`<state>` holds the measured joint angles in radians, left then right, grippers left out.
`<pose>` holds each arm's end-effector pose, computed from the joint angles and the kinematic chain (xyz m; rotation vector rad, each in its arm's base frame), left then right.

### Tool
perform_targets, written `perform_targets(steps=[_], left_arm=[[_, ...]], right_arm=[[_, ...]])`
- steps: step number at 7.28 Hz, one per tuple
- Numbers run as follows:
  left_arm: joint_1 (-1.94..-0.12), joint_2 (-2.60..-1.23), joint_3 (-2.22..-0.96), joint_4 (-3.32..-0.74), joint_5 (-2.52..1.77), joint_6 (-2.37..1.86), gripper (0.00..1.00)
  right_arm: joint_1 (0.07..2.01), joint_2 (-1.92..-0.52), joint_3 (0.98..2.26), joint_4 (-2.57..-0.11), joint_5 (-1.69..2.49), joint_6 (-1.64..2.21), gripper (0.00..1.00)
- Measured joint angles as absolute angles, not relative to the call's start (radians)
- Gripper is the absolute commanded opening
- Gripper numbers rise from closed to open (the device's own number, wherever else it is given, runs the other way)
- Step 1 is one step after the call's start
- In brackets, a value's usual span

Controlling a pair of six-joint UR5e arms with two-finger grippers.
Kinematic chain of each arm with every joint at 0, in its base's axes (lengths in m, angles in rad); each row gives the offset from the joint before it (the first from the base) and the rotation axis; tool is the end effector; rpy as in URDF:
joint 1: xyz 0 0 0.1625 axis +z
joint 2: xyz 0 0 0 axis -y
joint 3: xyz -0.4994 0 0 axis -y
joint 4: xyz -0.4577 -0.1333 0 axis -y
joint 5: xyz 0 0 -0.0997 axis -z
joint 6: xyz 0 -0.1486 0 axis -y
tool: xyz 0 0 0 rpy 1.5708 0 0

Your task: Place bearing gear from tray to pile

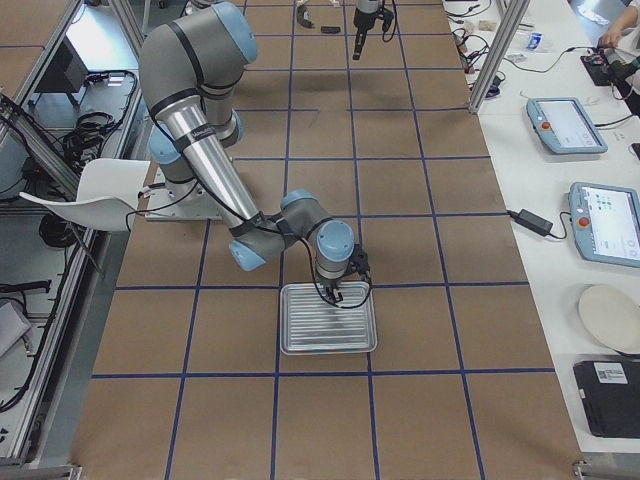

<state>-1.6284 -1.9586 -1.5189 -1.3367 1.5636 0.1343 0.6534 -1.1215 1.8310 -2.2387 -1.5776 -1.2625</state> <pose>-0.1747 -0.6961 0.3160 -0.2990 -3.1122 -0.1587 -0.4417 -0.5048 0.1616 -0.5338 3.0614 0.0393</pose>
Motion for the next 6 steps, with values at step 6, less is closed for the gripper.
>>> perform_targets(steps=[6], left_arm=[[-1.067,-1.949,-1.517,-1.41,1.651,0.625,0.0]], right_arm=[[0.654,-1.12,1.825,-2.236,-1.577,-1.258,0.13]])
